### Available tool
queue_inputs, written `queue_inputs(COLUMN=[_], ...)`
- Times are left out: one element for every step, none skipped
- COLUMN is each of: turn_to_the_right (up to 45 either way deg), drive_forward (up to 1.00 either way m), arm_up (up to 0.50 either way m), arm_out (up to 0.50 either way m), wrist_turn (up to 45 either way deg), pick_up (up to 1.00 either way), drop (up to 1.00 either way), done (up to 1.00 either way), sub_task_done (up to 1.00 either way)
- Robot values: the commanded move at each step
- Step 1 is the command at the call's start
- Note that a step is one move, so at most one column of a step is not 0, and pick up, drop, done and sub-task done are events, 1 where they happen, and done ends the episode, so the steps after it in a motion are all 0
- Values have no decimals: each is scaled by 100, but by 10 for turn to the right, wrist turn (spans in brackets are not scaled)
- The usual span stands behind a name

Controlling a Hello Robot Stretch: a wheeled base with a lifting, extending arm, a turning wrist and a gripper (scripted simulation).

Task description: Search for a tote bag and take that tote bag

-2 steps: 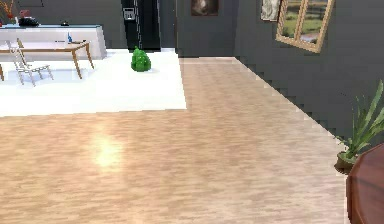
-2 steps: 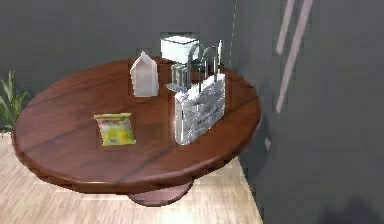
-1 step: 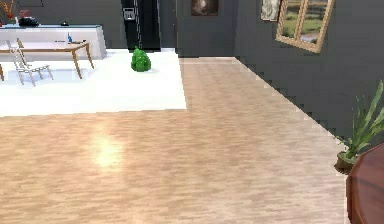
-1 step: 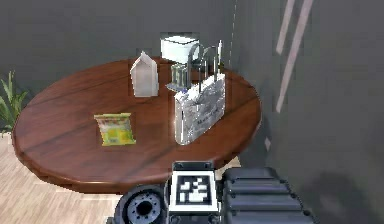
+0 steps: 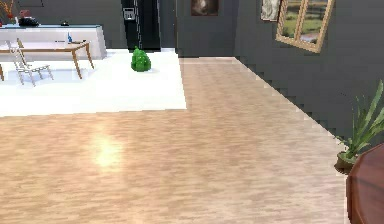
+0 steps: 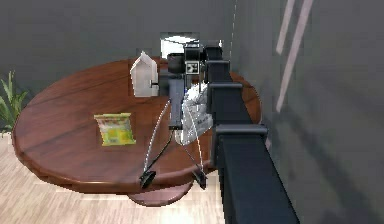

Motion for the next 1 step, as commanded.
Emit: queue_inputs(turn_to_the_right=[0], drive_forward=[0], arm_up=[0], arm_out=[0], wrist_turn=[450], pick_up=[0], drop=[0], done=[0], sub_task_done=[0])
